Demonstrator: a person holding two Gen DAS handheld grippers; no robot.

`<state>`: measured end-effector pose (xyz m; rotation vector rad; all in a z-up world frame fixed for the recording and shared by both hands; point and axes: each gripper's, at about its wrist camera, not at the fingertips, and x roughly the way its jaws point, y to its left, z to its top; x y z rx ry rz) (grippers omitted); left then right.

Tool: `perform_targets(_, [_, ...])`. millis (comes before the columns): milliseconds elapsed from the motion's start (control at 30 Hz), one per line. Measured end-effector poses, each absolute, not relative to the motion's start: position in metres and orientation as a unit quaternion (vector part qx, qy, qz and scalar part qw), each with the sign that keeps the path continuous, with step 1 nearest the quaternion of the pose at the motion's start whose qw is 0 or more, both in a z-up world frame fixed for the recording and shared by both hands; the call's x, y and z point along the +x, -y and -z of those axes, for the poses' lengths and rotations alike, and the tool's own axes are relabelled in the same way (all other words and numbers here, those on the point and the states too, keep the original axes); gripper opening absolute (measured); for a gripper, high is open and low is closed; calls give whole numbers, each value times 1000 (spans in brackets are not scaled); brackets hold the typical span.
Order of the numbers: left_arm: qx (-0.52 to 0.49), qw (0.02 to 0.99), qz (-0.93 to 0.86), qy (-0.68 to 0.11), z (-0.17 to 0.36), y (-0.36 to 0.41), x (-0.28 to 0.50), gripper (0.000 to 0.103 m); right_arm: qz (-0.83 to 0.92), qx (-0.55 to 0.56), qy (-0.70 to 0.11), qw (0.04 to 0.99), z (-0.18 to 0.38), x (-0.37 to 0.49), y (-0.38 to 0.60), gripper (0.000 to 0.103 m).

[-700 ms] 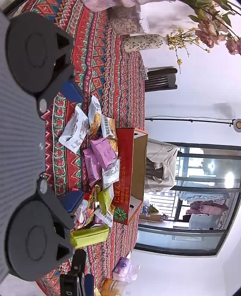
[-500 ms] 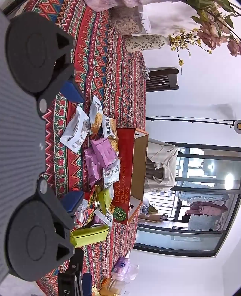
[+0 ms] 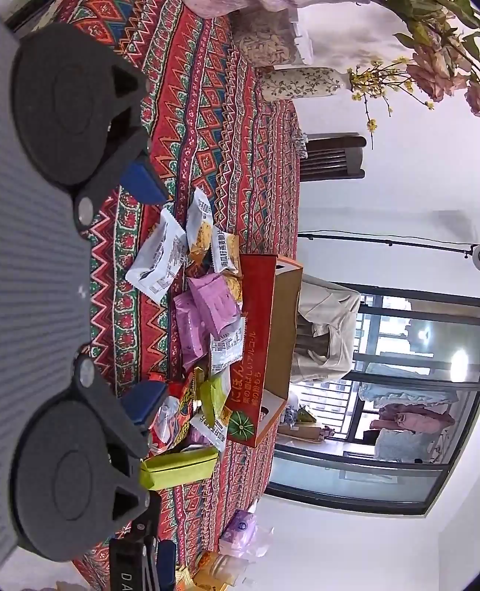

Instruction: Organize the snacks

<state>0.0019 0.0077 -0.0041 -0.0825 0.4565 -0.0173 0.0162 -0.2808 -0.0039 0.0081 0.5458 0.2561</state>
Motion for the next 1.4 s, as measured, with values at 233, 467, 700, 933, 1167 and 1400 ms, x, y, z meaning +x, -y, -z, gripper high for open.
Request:
perform_targets(233, [-44,973,8,-228,6,-9,2,103,-125,3,-274,954,5,18,280,103])
perform_targets(467, [-46,972,10,-230,6,-10,2,103,-124,4,-277,953,7,20,280,103])
perform_targets(700, [-47,972,11,-231,7,-10,3,103,-124,5,-278,953,7,20,280,103])
perform_targets(933, [-47,972,10,-231,7,-10,3,103,-124,5,-278,953,7,20,280,103])
perform_targets(1167, [-48,972,8,-232,8,-10,3,103,-124,5,-278,953,8,21,280,103])
perform_targets(1400, [-48,971,9,-232,8,-10,3,103,-124,5,-278,952,8,21,280,103])
